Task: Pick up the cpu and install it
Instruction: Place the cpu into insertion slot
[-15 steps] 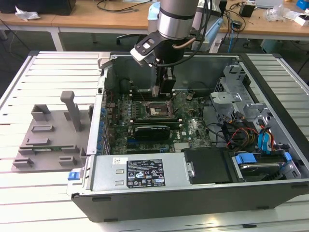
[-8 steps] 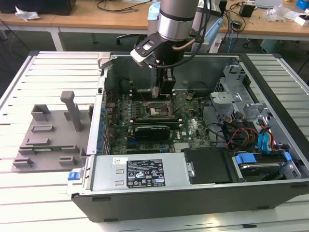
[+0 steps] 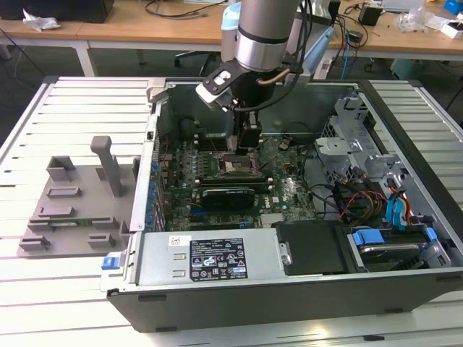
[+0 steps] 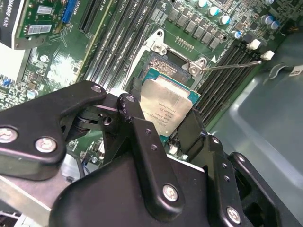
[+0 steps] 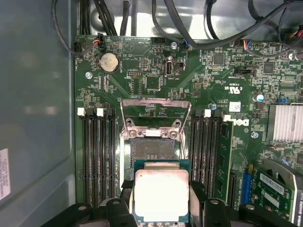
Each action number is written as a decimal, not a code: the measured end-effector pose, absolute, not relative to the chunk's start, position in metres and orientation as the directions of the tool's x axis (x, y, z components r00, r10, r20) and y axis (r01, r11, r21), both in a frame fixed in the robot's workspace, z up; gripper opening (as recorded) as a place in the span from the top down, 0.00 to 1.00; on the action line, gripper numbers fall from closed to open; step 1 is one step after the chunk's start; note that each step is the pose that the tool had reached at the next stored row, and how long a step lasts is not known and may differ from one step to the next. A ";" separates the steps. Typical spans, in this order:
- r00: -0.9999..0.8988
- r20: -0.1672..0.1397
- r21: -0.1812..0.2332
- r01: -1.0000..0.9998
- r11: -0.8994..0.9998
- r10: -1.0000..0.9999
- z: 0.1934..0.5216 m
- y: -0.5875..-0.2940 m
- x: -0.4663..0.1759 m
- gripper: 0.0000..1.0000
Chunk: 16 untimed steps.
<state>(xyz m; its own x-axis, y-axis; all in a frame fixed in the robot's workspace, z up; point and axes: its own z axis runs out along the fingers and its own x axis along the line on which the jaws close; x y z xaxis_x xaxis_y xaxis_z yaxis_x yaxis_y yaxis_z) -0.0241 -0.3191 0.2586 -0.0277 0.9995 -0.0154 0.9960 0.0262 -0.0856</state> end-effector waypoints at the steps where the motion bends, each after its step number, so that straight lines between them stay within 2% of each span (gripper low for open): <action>1: -0.028 -0.016 -0.086 0.996 0.026 0.999 0.256 -0.319 -0.024 0.45; 16: -0.042 -0.015 -0.086 0.995 0.040 0.999 0.228 -0.319 -0.024 0.45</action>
